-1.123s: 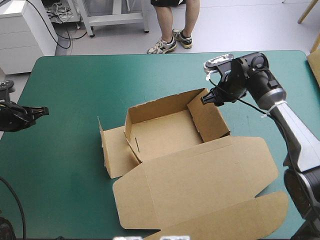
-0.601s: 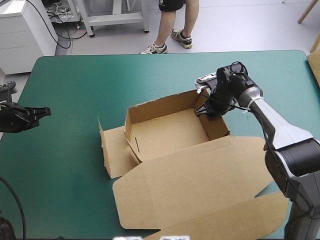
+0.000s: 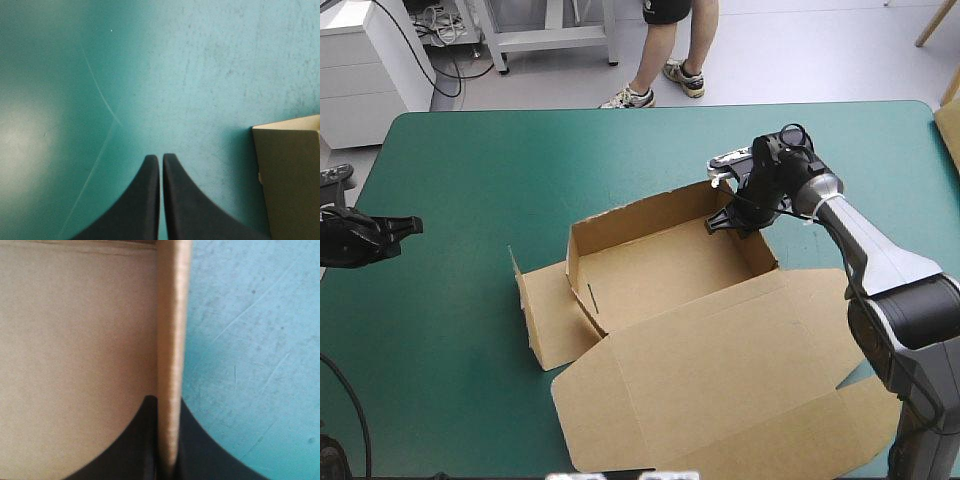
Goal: Fold the box
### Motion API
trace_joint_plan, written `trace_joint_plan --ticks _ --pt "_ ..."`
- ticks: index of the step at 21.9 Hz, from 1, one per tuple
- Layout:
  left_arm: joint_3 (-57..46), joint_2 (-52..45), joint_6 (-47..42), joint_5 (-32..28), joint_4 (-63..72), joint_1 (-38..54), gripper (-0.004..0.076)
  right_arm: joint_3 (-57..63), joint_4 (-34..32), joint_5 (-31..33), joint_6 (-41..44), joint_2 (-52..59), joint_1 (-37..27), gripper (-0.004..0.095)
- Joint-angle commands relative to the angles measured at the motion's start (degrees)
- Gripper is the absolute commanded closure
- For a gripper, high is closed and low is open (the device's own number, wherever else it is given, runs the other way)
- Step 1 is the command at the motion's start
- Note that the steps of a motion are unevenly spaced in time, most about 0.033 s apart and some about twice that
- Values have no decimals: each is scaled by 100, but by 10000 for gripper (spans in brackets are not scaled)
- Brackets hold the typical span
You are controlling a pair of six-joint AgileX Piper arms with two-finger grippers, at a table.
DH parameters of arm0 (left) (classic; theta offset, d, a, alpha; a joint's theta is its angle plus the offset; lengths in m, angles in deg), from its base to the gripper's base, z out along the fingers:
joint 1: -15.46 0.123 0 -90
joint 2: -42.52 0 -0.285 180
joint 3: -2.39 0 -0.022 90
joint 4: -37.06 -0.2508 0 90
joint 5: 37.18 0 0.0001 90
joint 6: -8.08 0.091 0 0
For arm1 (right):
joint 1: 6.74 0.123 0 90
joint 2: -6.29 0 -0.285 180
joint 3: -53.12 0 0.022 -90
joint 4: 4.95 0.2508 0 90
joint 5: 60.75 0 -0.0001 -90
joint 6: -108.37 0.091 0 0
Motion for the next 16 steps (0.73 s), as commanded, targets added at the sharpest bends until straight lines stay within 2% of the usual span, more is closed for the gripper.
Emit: trace_joint_plan --ticks 1,5,12,16 --pt "144 -158 4 -56 131 0 717 -138 107 -14 16 271 -6 930" --pt "144 -158 4 -56 131 0 701 -138 107 -14 16 271 -6 930" --pt "144 -158 4 -56 154 0 488 -266 214 -14 41 384 -77 930" --pt "144 -158 4 -66 175 0 432 -555 1006 -14 -4 767 -535 930"
